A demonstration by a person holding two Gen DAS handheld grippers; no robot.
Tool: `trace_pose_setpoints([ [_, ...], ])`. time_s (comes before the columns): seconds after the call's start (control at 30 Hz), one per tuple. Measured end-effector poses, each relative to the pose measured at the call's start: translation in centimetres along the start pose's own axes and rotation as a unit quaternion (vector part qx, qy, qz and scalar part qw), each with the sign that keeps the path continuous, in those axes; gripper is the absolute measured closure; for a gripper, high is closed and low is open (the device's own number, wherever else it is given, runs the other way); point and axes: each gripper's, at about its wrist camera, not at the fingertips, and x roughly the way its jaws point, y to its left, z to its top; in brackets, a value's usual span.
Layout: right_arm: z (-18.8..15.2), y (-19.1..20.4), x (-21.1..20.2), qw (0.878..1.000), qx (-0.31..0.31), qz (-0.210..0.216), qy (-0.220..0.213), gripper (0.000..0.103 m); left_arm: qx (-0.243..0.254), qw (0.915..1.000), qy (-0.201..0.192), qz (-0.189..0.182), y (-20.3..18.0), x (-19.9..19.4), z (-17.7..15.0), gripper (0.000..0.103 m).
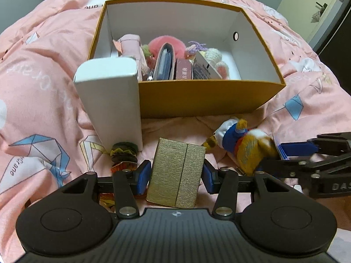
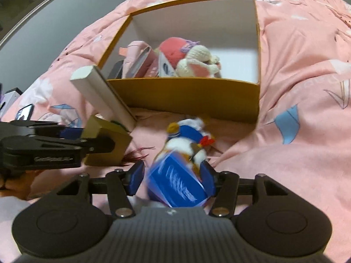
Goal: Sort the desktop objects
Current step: 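Grasp the small gold box with the left gripper while the right gripper grasps the Donald Duck keychain tag, then lift the gold box with the left gripper while the right gripper lifts the Donald Duck keychain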
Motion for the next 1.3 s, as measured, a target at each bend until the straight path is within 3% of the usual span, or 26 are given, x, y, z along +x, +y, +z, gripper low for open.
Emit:
trace_pose_setpoints([
  [0.37,-0.2,-0.8,-0.1,0.999,0.033,-0.010,-0.007,0.037,-0.007,0.9999,0.010,0.005,0.2,0.6,-0.2,0.048],
  [0.73,1.0,4.0,0.9,0.991,-0.104,-0.086,-0.015,0.038,-0.005,0.9999,0.011,0.009,0.2,0.7,-0.2,0.048],
  [0.93,1.2,3.9,3.4,0.985,-0.125,-0.119,0.011,0.040,-0.004,0.9999,0.012,0.009,0.2,0.7,-0.2,0.048],
  [1.3,0.5,2.3,3.3,0.987,-0.116,-0.105,0.022,0.050,-0.009,0.9996,0.018,0.020,0.6,1.0,-0.3,0.052],
])
